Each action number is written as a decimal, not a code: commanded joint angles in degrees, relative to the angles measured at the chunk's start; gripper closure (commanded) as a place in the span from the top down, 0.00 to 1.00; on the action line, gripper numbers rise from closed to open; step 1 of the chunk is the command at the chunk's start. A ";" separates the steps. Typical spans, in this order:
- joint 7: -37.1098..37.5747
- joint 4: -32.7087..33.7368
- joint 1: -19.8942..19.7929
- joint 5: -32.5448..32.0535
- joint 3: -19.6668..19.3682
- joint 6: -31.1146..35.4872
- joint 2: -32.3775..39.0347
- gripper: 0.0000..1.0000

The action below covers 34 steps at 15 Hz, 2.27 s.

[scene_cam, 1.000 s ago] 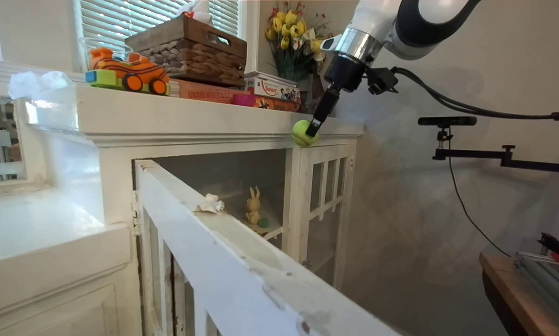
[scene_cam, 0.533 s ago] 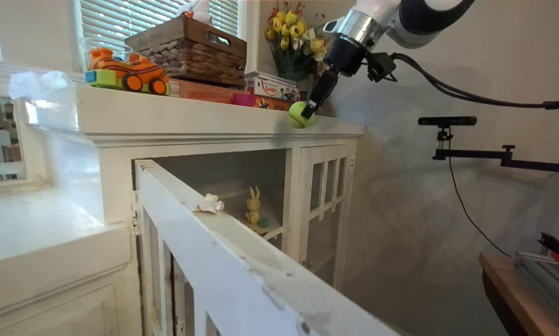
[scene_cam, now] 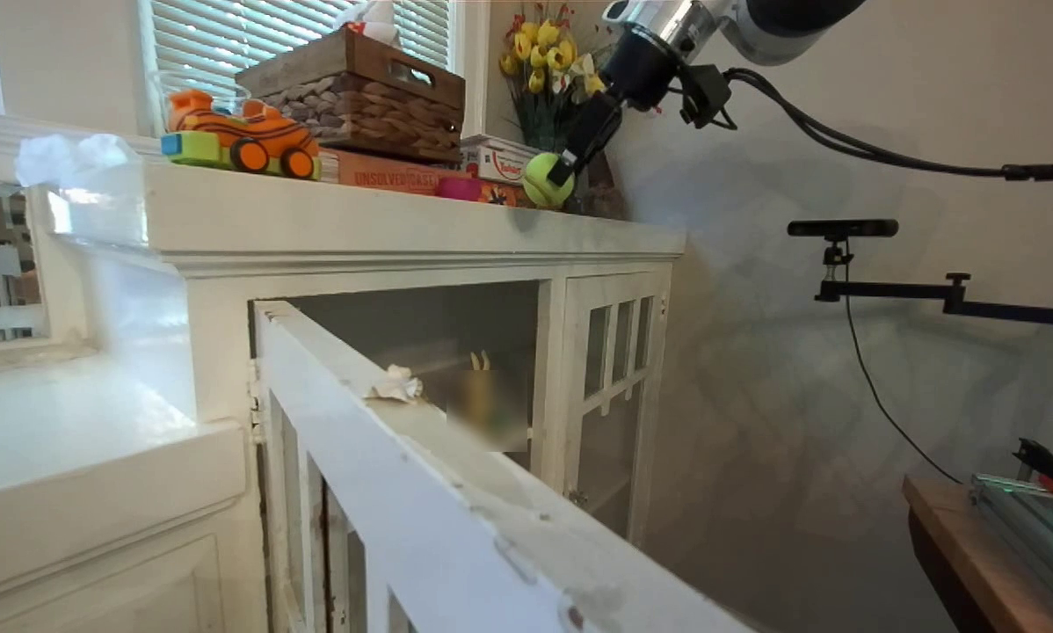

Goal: Put the tennis ball on the countertop.

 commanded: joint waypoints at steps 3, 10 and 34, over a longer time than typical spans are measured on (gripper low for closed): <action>4.47 4.34 1.27 -1.18 -0.80 3.06 -3.50 0.37; 6.84 8.62 5.51 0.67 -4.63 6.24 -7.53 0.37; 10.15 17.38 40.31 14.15 -40.09 10.92 -17.51 0.37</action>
